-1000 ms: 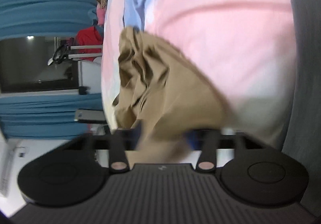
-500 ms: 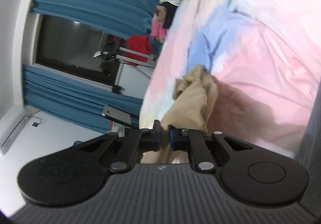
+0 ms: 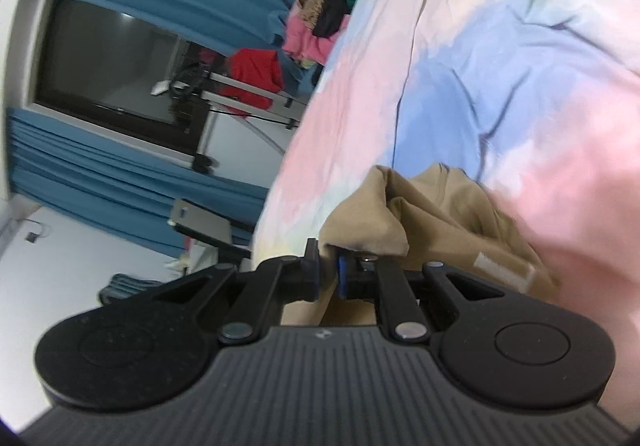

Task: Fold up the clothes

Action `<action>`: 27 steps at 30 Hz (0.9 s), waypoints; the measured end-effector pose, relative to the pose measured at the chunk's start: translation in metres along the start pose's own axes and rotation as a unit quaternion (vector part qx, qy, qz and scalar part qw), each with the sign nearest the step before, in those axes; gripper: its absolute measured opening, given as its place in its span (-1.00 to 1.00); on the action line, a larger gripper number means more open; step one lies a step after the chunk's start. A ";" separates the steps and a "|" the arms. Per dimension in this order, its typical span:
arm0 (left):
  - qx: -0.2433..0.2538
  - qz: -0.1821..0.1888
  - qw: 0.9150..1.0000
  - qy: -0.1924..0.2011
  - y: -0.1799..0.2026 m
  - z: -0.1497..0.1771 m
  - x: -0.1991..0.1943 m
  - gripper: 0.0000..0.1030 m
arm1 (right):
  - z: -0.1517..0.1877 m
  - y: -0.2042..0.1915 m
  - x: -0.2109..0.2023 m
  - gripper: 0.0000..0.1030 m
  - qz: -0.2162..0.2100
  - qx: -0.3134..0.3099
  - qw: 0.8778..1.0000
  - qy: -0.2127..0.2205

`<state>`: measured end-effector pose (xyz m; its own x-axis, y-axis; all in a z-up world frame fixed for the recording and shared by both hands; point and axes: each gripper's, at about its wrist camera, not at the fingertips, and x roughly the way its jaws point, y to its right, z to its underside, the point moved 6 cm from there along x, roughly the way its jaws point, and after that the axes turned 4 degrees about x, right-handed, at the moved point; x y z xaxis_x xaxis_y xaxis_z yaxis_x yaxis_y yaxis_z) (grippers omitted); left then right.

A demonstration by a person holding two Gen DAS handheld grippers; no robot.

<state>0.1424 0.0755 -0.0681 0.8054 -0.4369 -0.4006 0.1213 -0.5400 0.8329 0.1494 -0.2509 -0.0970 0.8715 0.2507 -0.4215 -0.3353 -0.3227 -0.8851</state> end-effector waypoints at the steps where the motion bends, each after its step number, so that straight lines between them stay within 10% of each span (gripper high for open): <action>1: 0.015 -0.006 1.000 0.001 -0.004 -0.002 0.013 -0.90 | -0.004 0.003 0.015 -0.76 0.006 -0.002 1.000 -0.001; 9: 0.093 -0.054 0.994 -0.011 -0.050 -0.005 0.102 -0.89 | -0.009 0.067 0.114 -0.75 0.008 -0.048 0.999 -0.017; 17: 0.155 -0.062 0.986 0.006 -0.045 -0.002 0.122 -0.83 | -0.016 0.050 0.130 -0.73 -0.014 -0.136 0.991 -0.001; 19: 0.166 -0.063 0.984 0.007 -0.043 0.002 0.118 -0.69 | -0.016 0.053 0.132 -0.72 -0.012 -0.137 0.990 -0.015; 21: 0.185 -0.059 0.981 0.006 -0.038 0.006 0.114 -0.10 | -0.015 0.052 0.132 -0.63 -0.013 -0.147 0.989 -0.027; 25: 0.252 -0.044 0.967 -0.007 -0.017 0.016 0.100 0.36 | -0.008 0.034 0.116 0.29 -0.049 -0.202 0.978 -0.024; 27: 0.286 -0.048 0.957 -0.006 -0.008 0.019 0.090 0.61 | -0.002 0.021 0.104 0.32 -0.070 -0.240 0.968 -0.017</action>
<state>0.2026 0.0266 -0.1177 0.7997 -0.3711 -0.4721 -0.1458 -0.8826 0.4469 0.2337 -0.2338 -0.1585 0.8815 0.3500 -0.3168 -0.0025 -0.6675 -0.7446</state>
